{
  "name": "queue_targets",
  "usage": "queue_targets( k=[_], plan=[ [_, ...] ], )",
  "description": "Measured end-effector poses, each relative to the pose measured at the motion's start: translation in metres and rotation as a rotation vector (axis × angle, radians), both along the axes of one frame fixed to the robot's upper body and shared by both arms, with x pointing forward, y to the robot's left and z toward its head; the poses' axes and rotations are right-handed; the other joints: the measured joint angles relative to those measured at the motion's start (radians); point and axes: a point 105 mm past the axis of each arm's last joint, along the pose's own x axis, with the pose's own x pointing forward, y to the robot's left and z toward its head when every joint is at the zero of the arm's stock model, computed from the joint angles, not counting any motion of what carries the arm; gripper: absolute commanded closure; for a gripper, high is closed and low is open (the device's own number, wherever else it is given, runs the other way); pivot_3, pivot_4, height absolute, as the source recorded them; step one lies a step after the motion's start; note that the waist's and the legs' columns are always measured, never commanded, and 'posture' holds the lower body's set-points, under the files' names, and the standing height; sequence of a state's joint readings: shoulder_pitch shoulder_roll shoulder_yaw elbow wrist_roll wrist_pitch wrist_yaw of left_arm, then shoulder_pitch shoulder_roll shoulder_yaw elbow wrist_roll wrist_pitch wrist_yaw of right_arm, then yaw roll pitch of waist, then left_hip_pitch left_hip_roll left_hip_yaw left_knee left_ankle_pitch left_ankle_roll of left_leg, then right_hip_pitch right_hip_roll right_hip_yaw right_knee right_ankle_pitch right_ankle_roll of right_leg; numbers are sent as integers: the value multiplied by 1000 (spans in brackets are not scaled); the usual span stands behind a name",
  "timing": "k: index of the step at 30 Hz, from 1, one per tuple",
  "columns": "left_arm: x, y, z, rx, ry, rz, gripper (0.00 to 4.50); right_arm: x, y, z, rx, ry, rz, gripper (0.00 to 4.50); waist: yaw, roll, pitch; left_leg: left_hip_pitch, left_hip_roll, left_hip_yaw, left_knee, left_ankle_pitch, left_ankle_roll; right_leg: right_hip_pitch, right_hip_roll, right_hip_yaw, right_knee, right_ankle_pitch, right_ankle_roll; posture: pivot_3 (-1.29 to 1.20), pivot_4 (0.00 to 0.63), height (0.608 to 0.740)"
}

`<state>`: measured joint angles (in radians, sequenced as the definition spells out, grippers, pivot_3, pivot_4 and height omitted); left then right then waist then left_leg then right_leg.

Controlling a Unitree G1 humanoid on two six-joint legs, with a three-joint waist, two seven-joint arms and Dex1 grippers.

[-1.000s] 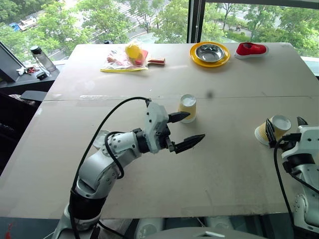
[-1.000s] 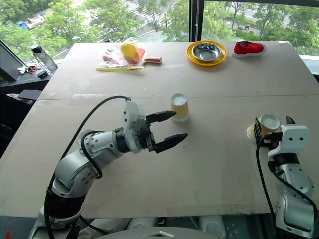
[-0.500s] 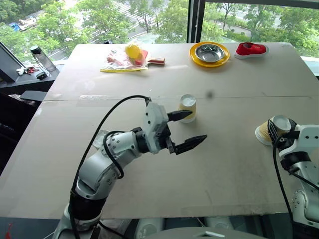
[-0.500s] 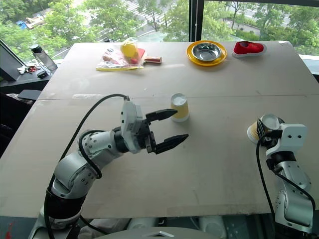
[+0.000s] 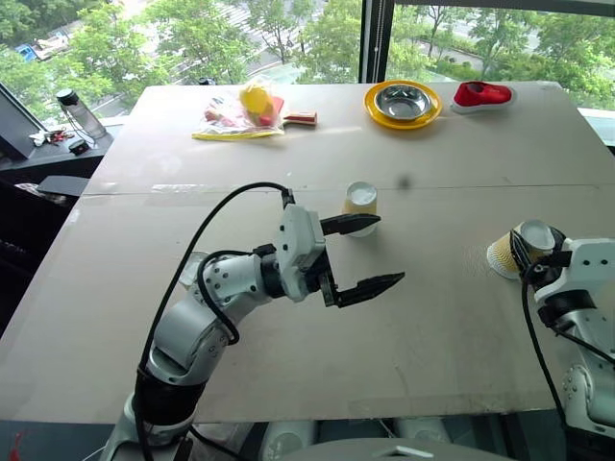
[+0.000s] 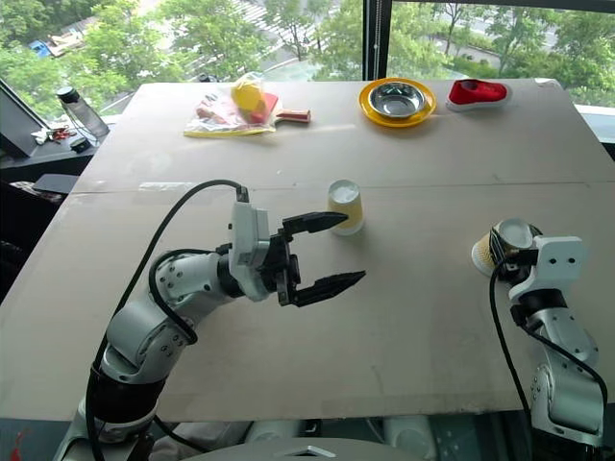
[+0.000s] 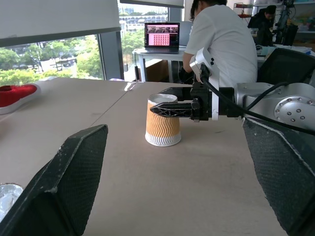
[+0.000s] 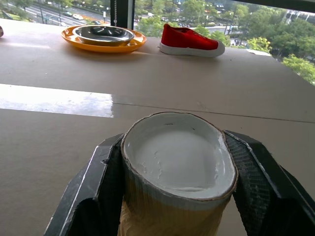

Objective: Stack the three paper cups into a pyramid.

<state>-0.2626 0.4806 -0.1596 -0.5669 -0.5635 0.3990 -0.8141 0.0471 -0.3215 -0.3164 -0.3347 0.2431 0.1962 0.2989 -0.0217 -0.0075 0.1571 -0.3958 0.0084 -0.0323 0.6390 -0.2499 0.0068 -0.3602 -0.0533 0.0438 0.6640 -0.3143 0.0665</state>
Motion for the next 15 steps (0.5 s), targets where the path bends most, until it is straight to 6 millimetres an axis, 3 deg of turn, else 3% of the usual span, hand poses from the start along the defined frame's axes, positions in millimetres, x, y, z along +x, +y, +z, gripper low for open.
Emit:
queue_targets(
  k=[4, 15],
  plan=[
    [0, 3, -6, 1, 13, 24, 0, 19, 34, 17, -16, -51, 141, 2268, 2, 0, 0, 0, 0, -1, 0, 0, 0, 0, 1, -1, 0, 0, 0, 0, 150, 740],
    [3, 28, -31, 8, 111, 264, 0, 67, 100, 22, -22, -31, 371, 2268, 6, 0, 0, -1, 1, -2, 1, 0, 0, 0, 0, -2, 0, 0, 0, 0, 150, 740]
  ],
)
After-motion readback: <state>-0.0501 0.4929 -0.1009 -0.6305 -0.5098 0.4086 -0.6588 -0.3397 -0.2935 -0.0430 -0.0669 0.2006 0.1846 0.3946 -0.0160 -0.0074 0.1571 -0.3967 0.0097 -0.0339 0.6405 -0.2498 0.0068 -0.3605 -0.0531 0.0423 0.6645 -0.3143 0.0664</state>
